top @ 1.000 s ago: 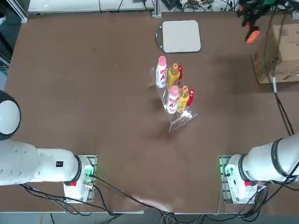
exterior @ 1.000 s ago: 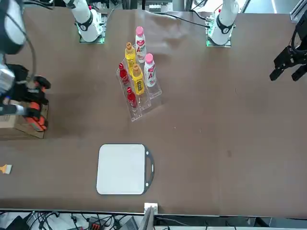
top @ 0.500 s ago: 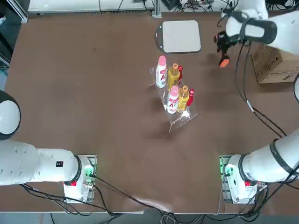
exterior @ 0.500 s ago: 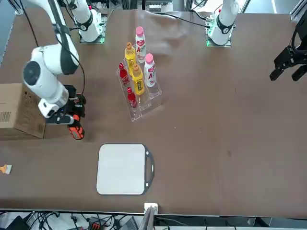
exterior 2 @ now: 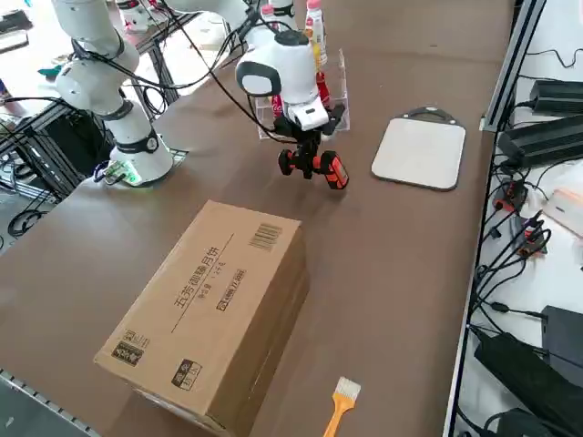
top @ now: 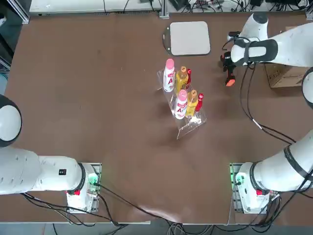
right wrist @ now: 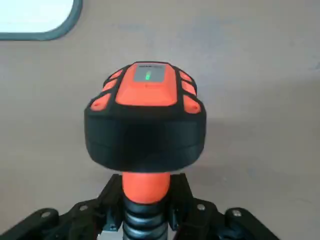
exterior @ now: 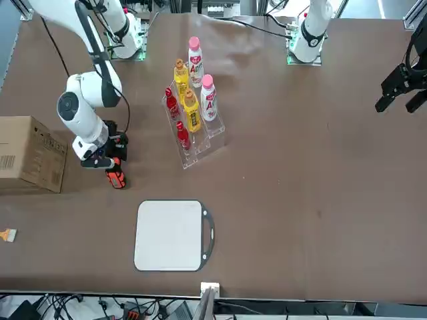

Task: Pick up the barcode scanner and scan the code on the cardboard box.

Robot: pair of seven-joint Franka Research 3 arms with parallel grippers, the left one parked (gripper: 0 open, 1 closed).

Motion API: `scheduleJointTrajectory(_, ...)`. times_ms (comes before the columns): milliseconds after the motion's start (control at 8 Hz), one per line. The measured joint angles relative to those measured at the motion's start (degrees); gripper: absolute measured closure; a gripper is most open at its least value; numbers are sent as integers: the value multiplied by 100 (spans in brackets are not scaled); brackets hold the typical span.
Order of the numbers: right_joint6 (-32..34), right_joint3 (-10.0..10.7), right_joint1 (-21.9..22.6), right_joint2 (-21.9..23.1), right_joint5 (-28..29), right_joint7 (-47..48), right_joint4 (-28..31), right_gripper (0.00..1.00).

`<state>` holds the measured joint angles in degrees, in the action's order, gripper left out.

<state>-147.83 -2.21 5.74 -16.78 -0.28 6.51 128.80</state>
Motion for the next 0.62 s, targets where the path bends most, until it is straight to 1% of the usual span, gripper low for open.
scheduleJointTrajectory(375,-116,0,25,-240,0,-2,2,56)
scheduleJointTrajectory(500,-135,1,26,-257,0,-2,1,55)
scheduleJointTrajectory(625,-142,2,26,-257,0,-3,1,51)
